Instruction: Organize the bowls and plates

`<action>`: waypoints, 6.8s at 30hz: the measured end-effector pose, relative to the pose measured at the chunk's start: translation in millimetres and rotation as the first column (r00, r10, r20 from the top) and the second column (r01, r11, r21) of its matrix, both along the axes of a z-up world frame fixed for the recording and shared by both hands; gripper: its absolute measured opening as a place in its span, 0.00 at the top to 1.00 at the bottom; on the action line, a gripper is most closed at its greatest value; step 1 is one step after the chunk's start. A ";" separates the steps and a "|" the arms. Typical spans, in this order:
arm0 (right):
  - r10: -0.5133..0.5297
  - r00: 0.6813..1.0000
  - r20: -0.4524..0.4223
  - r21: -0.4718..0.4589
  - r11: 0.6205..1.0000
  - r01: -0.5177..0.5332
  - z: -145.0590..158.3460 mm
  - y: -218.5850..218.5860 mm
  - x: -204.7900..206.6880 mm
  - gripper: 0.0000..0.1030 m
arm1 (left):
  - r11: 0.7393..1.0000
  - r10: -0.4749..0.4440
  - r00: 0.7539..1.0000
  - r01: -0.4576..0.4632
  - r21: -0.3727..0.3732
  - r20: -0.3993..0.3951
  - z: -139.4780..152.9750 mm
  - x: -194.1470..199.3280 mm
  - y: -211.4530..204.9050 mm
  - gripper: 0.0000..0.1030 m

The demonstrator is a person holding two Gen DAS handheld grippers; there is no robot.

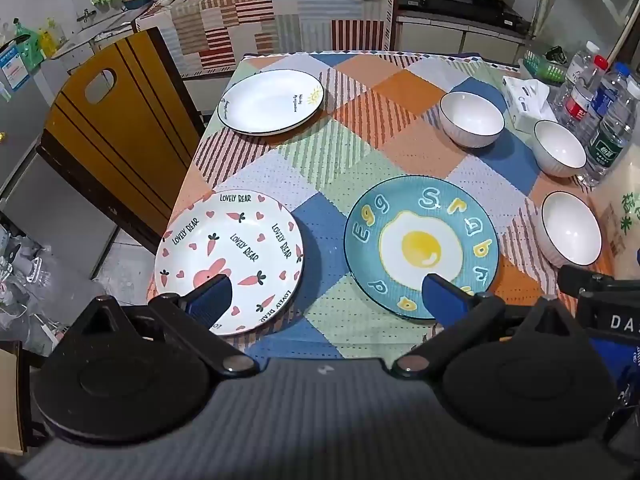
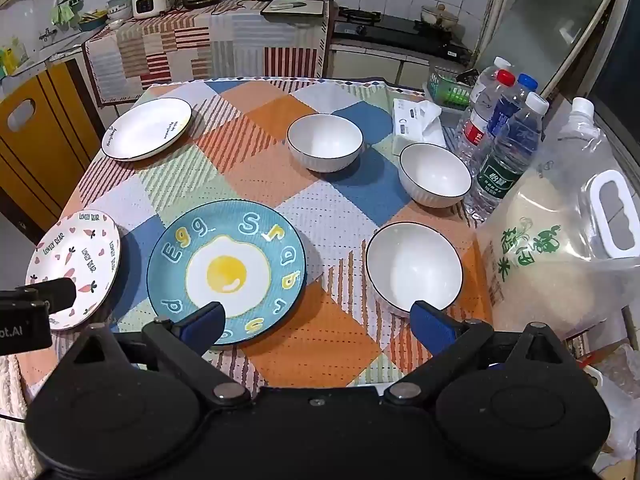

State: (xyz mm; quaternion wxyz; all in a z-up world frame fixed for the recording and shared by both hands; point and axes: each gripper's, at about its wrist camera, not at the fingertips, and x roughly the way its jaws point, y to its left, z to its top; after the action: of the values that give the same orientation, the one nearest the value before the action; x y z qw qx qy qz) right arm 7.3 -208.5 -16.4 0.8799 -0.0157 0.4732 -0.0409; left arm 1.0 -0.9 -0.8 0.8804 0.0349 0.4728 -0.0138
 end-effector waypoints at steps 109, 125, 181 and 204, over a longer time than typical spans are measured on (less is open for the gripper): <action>0.252 0.948 0.193 0.272 0.915 -0.298 -140.7 -36.1 38.4 0.22 | 0.983 -0.087 0.993 0.072 -0.168 -0.081 -149.6 53.0 -22.0 0.13; 0.161 0.977 0.139 0.397 0.895 -0.204 -174.4 -56.5 64.5 0.80 | 0.975 -0.089 0.994 0.074 -0.209 -0.064 -179.0 76.3 -16.2 0.65; 0.193 0.975 0.111 0.158 0.965 -0.209 -158.9 -9.1 162.8 0.63 | 0.977 -0.115 0.979 0.082 -0.195 -0.169 -167.5 188.7 -1.7 0.65; 0.462 0.824 0.327 0.083 0.855 -0.512 -46.8 34.0 32.3 0.29 | 0.968 -0.247 0.956 0.251 0.005 -0.160 -69.4 72.4 38.9 0.64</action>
State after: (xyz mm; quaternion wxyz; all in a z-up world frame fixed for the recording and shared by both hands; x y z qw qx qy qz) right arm 39.6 -174.6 -63.2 0.9196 -0.0562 0.3180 0.2237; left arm 73.5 37.9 -70.2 0.8307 0.1042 0.5332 -0.1215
